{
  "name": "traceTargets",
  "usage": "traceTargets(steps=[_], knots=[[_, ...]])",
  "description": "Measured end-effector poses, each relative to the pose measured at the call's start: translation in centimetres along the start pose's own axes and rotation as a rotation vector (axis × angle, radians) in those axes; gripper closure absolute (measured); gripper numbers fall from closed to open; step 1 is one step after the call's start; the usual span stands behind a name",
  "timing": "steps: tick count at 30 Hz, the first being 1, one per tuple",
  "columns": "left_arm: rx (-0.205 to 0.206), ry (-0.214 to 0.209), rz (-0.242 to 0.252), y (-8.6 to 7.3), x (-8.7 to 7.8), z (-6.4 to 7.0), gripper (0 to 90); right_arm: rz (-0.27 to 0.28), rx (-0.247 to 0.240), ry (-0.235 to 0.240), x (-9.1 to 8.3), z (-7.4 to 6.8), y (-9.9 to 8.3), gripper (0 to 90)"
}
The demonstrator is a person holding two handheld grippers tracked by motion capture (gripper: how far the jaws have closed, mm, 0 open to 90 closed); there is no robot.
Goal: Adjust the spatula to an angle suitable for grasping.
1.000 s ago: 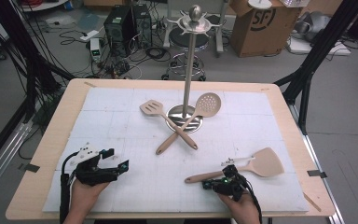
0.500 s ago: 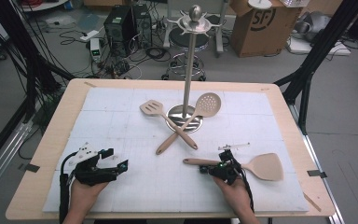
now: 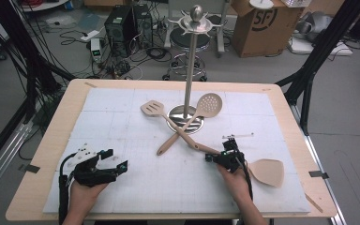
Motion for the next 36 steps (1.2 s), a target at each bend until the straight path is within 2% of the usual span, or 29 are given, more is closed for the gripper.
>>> traceTargets(steps=[5,9,16,24,25,28,30,32,33,34,36], knots=[[-0.003,0.001,0.003,0.0,-0.1,0.0,19.5,0.016,0.03,-0.028,-0.1,0.8,0.5,90.0],[-0.001,0.002,0.001,0.0,-0.1,0.0,19.5,0.027,0.029,-0.051,-0.2,1.2,0.7,90.0],[0.002,0.002,-0.002,0.0,0.0,0.0,19.5,0.046,0.061,-0.068,-0.5,2.2,1.1,90.0],[0.0,-0.002,0.0,0.0,0.1,0.0,19.5,0.045,0.071,-0.092,-0.9,2.3,1.2,90.0],[-0.003,-0.004,-0.001,0.0,0.1,0.0,19.5,0.047,0.062,-0.09,-1.2,2.4,1.2,90.0],[-0.002,-0.005,-0.006,0.0,0.4,0.0,19.5,0.081,0.072,-0.088,-2.7,2.9,1.3,90.0],[-0.001,-0.008,-0.009,0.0,0.5,0.0,19.5,0.105,0.084,-0.094,-4.5,3.8,1.4,90.0],[0.001,-0.009,-0.01,0.0,0.7,0.1,19.5,0.113,0.089,-0.098,-5.1,4.0,1.4,90.0],[0.002,-0.01,-0.013,0.0,0.8,0.2,19.5,0.122,0.091,-0.098,-5.6,4.3,1.4,88.6],[0.006,-0.012,-0.013,0.0,0.9,0.2,19.5,0.128,0.1,-0.097,-6.2,4.7,1.4,80.8],[0.004,-0.013,-0.017,0.0,1.0,0.2,19.5,0.134,0.103,-0.087,-6.7,5.2,1.3,74.8]])
Point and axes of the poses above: each handheld gripper's, and its own axes: x roughly forward along the jaws, y roughly out of its top, z roughly to its right, the point moved 1 cm from there along x, roughly forward along the jaws, and after that the axes turned 7 degrees about z, right-handed, at the moved point
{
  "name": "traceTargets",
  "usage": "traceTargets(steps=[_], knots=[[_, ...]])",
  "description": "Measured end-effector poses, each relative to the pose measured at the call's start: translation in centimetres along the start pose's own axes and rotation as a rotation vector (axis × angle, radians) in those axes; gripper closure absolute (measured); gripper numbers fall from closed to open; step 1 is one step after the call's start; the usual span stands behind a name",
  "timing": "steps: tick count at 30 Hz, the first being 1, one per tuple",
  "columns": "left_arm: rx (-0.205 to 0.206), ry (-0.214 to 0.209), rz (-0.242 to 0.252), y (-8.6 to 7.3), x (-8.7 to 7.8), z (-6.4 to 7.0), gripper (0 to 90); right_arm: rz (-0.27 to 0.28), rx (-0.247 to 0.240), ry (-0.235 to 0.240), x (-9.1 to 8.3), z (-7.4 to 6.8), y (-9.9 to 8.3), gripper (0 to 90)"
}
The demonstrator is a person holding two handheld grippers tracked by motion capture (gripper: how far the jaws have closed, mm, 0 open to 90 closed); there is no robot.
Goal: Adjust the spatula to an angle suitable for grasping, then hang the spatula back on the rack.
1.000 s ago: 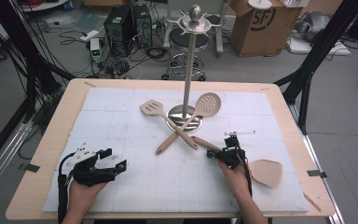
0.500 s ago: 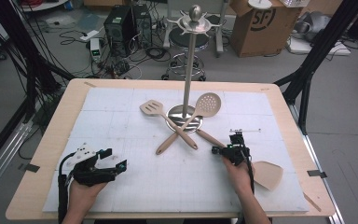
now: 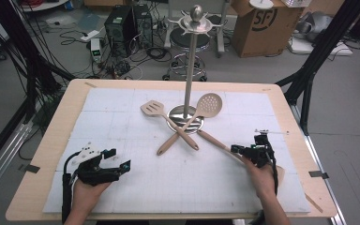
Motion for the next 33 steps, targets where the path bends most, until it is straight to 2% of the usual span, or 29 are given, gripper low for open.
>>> traceTargets(steps=[5,16,18,23,25,29,33], knots=[[-0.004,0.006,0.0,-0.1,0.0,-0.1,19.5,-0.018,0.006,0.0,-0.6,0.8,0.1,58.2],[-0.006,0.009,-0.008,-0.2,0.1,-0.2,19.5,-0.033,0.022,0.028,-1.3,1.6,0.8,46.2],[-0.01,0.008,-0.003,-0.2,0.2,-0.2,19.5,-0.045,0.03,0.031,-1.4,1.7,0.9,45.9],[-0.005,0.0,-0.007,-0.1,0.4,0.0,19.5,-0.082,0.001,0.04,-1.3,1.8,1.1,44.3],[-0.004,-0.005,-0.01,-0.1,0.6,0.0,19.5,-0.108,0.012,0.051,-1.0,1.8,1.0,44.3],[0.0,-0.006,-0.013,-0.1,0.6,0.1,19.5,-0.15,0.014,0.053,-0.5,2.0,0.8,46.4],[-0.005,-0.004,-0.009,-0.1,0.5,0.0,19.5,-0.164,0.004,0.065,-0.2,2.1,0.8,49.0]])
Point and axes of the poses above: each handheld gripper's, and its own axes: x roughly forward along the jaws, y roughly out of its top, z roughly to its right, the point moved 1 cm from there along x, roughly forward along the jaws, and after that the axes turned 7 degrees about z, right-handed, at the moved point
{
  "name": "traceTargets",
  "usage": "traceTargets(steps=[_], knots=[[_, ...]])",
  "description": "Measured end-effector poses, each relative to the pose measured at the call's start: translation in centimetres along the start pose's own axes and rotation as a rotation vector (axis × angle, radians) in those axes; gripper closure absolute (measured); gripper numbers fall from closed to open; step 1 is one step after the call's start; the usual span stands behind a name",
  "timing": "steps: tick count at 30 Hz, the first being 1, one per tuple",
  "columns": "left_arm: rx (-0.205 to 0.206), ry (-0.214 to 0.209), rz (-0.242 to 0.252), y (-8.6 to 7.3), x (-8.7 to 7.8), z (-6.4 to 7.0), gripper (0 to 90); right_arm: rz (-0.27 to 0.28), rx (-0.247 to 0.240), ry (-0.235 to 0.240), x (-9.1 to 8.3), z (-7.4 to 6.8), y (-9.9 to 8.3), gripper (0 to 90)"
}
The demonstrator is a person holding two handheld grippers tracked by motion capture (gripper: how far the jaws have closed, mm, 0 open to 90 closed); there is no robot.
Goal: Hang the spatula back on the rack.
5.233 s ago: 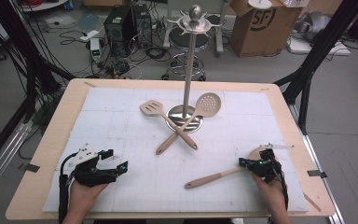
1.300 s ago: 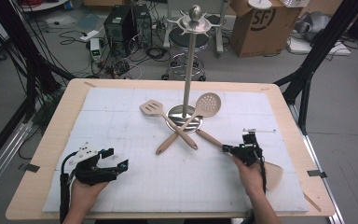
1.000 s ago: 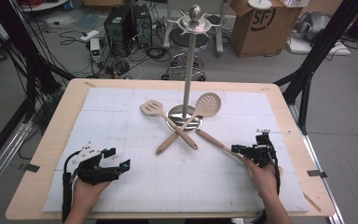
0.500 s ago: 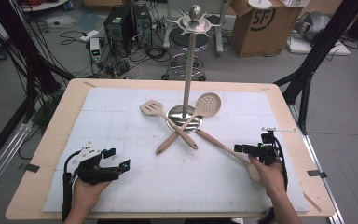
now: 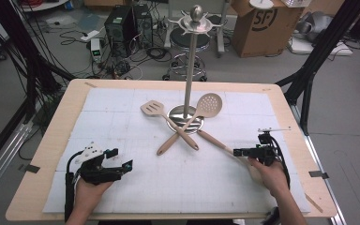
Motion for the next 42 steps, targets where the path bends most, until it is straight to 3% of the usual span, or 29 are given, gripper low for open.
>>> traceTargets(steps=[4,14,18,21,28,31,38,40,42], knots=[[0.004,-0.001,-0.004,0.0,0.0,0.0,19.5,-0.039,-0.02,-0.004,0.4,-0.2,-0.1,51.6],[0.001,0.004,-0.002,-0.1,-0.1,0.0,19.5,-0.076,-0.047,-0.012,0.8,-0.1,-0.2,56.8],[0.004,0.005,-0.003,-0.1,-0.1,0.0,19.5,-0.11,-0.099,-0.038,1.1,-0.4,-0.3,59.7],[0.001,0.006,-0.005,-0.1,-0.1,0.1,19.5,-0.132,-0.172,-0.083,1.2,-0.8,-0.2,65.6],[0.005,0.004,-0.011,-0.2,-0.1,0.1,19.5,-0.149,-0.259,-0.126,1.4,-1.4,-0.2,67.7],[0.008,0.005,-0.01,-0.2,-0.1,0.1,19.5,-0.153,-0.273,-0.141,1.5,-1.7,-0.3,68.7],[-0.002,0.009,-0.004,-0.2,-0.3,0.0,19.5,-0.155,-0.26,-0.154,1.3,-1.7,-0.1,79.1],[-0.002,0.009,-0.006,-0.2,-0.2,-0.1,19.5,-0.152,-0.195,-0.105,1.1,-1.2,-0.2,79.2],[-0.001,0.007,-0.007,-0.2,-0.2,-0.1,19.5,-0.138,-0.165,-0.06,1.0,-1.2,-0.5,79.2]])
Point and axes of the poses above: each handheld gripper's, and its own axes: x roughly forward along the jaws, y roughly out of its top, z roughly to its right, the point moved 1 cm from there along x, roughly forward along the jaws, and after that the axes turned 7 degrees about z, right-handed, at the moved point
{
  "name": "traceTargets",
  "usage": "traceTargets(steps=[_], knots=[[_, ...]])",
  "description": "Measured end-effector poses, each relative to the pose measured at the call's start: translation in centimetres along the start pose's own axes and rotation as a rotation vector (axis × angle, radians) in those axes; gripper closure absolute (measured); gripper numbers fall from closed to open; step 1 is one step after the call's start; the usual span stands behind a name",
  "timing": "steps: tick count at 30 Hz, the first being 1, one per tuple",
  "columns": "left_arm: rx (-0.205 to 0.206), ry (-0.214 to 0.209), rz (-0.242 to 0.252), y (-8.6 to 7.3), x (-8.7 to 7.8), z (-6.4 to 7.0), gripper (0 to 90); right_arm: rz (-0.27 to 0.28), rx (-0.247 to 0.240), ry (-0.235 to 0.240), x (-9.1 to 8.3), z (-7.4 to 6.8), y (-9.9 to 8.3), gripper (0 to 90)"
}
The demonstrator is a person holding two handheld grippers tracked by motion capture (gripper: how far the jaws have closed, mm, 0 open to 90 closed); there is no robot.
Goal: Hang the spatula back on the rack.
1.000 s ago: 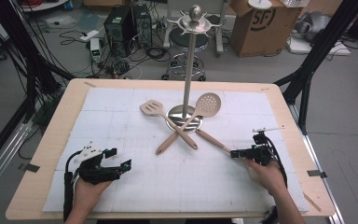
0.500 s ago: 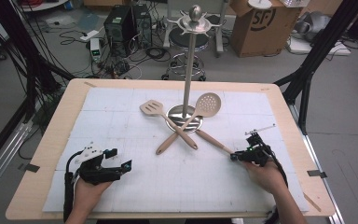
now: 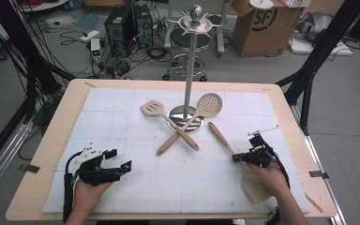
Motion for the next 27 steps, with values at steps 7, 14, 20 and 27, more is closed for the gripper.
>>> traceTargets(steps=[7,14,20,27], knots=[[0.002,0.0,0.004,0.1,0.0,0.2,19.5,0.085,0.065,0.083,-0.6,-0.3,0.1,79.1],[0.006,-0.002,0.003,0.1,0.0,0.1,19.5,0.173,0.089,0.173,-1.6,-1.0,0.7,79.1],[0.0,-0.001,0.006,0.1,0.0,0.1,19.5,0.245,0.077,0.238,-2.2,-2.4,1.6,79.1],[0.003,-0.002,0.008,0.1,-0.1,0.1,19.5,0.384,0.058,0.274,-3.1,-3.9,2.8,79.1]])
Point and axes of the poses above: each handheld gripper's, and its own axes: x roughly forward along the jaws, y roughly out of its top, z roughly to its right, the point moved 1 cm from there along x, roughly forward along the jaws, and after that the axes turned 7 degrees about z, right-handed, at the moved point
